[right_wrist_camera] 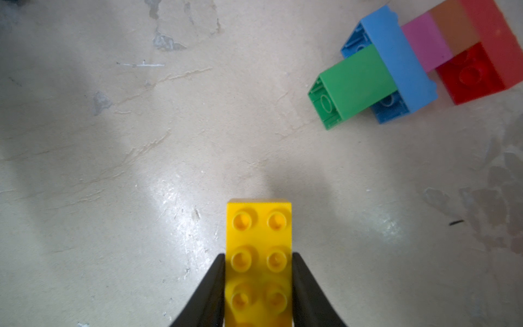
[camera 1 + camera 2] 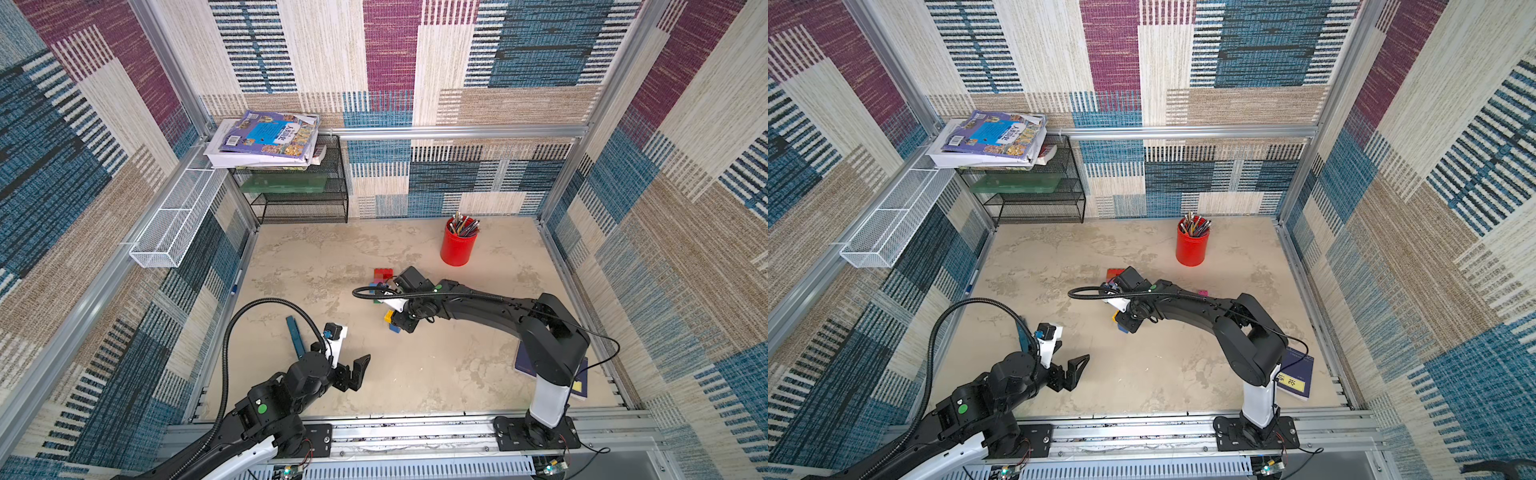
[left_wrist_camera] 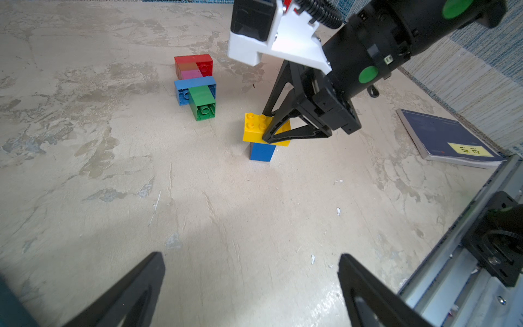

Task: Assemble the letter f with lego
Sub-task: Assemble the lego brick with the lego brick, then pick up the lego brick from the center of the board.

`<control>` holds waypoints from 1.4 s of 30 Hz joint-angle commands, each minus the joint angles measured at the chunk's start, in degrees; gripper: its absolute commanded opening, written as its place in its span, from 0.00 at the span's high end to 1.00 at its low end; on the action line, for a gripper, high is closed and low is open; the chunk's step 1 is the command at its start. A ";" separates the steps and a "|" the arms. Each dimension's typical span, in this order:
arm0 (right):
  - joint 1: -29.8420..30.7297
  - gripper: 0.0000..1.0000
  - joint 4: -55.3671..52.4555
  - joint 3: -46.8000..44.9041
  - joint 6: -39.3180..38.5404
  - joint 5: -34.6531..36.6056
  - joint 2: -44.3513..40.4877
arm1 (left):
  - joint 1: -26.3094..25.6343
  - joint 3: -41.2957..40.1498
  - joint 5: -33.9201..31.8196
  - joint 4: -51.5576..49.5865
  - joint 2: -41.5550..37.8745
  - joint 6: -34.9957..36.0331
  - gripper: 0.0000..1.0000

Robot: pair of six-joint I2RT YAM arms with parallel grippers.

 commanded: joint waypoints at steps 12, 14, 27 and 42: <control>-0.18 0.54 0.59 -0.61 1.49 1.42 -3.06 | 0.05 -0.15 -0.19 1.04 -0.08 -1.22 0.01; -0.38 0.54 1.20 -1.41 1.23 1.41 -4.02 | 0.04 -0.15 -0.15 1.09 -0.08 -1.22 0.01; -8.00 0.53 2.64 -6.91 7.25 7.86 -12.52 | 0.01 0.17 2.17 4.11 0.95 0.02 0.01; -20.20 0.51 0.99 -8.44 20.02 25.25 -10.07 | 0.02 0.39 4.30 6.94 4.57 -0.07 0.01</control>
